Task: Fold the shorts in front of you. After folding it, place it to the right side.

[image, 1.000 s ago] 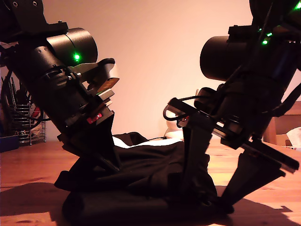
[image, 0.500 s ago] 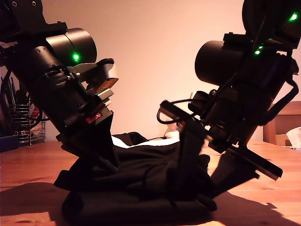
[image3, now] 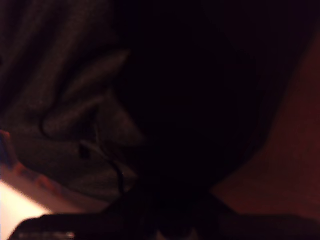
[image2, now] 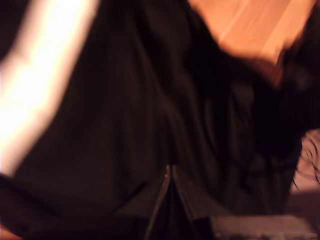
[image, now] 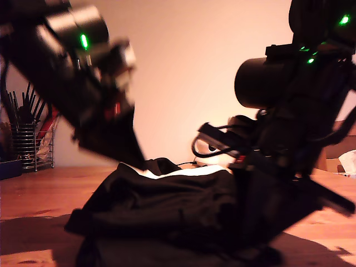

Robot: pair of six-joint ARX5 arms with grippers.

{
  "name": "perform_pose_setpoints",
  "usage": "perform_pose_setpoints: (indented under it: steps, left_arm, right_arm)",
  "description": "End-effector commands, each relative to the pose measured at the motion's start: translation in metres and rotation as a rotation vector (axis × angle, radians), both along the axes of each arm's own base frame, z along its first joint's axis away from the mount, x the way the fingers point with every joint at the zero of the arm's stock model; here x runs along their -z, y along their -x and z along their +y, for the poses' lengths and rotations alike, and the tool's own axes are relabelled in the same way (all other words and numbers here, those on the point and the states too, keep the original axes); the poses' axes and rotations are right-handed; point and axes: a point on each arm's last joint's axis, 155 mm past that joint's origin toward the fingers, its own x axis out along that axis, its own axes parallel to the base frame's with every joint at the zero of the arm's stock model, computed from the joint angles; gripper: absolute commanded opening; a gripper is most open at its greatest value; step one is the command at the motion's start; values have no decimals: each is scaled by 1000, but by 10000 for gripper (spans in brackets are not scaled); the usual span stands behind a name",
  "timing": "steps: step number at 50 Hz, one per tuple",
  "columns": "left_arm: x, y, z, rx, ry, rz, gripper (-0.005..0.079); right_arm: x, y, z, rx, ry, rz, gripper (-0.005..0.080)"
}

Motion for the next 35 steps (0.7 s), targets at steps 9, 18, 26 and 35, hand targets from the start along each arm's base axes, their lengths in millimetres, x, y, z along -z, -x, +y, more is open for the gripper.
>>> perform_pose_setpoints:
  steps: [9,18,26,35]
  left_arm:
    - [-4,-11,-2,-16,3,-43,-21]
    - [-4,-23,-10,-15,32,-85,-21]
    - [9,-27,-17,-7,39,-78,-21]
    - [39,-9,-31,54,28,10,-21]
  right_arm:
    - [-33,27,-5,-35,-53,25,-12]
    - [-64,46,-9,-40,-99,40,-12]
    - [-82,58,-13,-23,-124,55,-12]
    - [-97,60,-9,15,-171,62,-12]
